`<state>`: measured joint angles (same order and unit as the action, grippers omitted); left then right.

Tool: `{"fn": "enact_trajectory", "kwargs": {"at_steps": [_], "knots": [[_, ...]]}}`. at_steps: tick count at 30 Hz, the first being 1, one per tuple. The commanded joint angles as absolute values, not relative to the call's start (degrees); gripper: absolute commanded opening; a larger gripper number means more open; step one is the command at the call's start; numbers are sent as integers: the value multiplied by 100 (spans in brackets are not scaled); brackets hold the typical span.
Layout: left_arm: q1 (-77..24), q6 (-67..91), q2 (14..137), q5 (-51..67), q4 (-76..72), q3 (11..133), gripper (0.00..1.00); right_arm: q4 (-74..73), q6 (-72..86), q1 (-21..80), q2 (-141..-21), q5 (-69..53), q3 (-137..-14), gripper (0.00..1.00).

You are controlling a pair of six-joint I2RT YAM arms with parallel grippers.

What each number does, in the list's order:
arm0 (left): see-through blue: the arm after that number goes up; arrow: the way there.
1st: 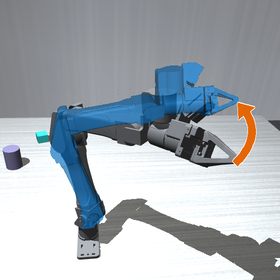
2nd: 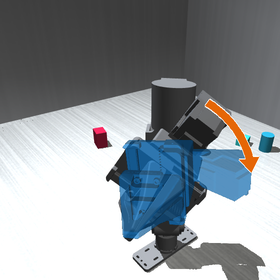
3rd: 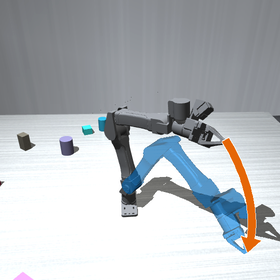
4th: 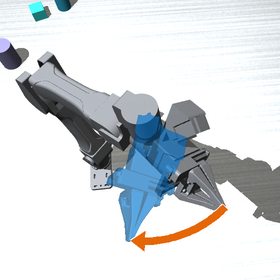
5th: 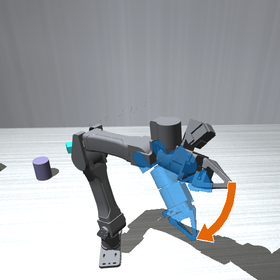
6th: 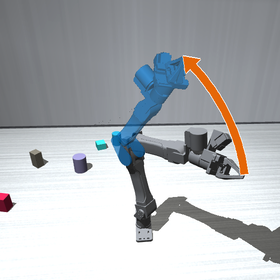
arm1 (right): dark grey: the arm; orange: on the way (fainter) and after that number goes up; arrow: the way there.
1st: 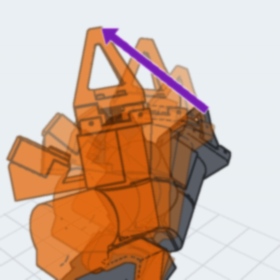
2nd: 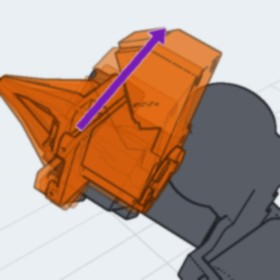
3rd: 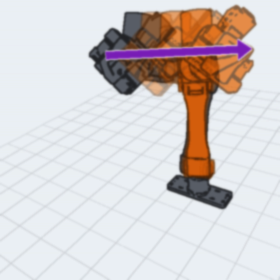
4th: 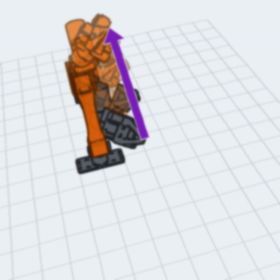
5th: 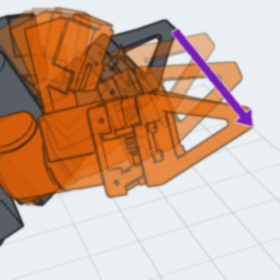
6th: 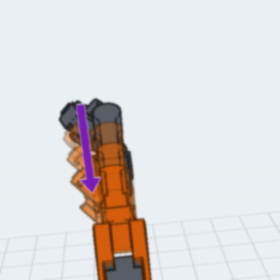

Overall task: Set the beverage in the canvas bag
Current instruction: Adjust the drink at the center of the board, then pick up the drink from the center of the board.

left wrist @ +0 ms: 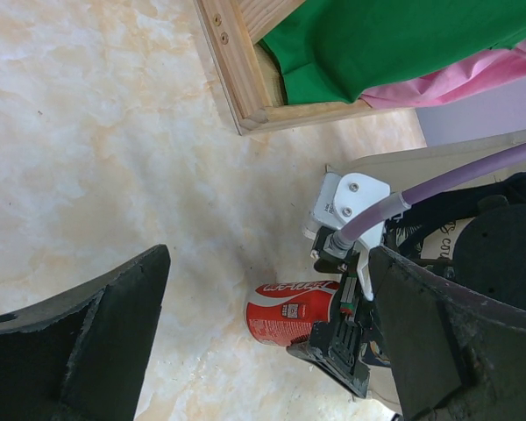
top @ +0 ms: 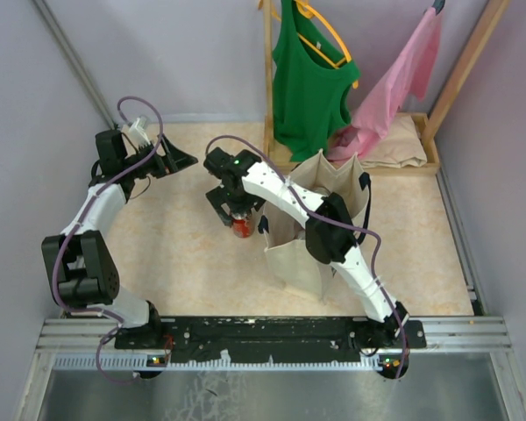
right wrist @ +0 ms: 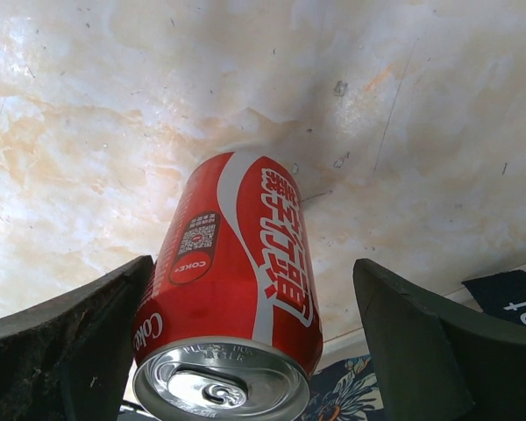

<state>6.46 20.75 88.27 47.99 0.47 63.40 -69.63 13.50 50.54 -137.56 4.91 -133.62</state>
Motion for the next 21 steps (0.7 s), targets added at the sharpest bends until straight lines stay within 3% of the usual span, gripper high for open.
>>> {"fn": "enact_trajectory", "kwargs": {"at_steps": [1, 21], "knots": [[614, 2077, 8698, 4825, -22, 6381, 100, -6943, 1378, 4994, -13517, 578, -13607, 95], [608, 2084, 8831, 4904, 35, 6464, 100, -7585, 1622, 4970, -13254, 351, -13878, 88]]}}
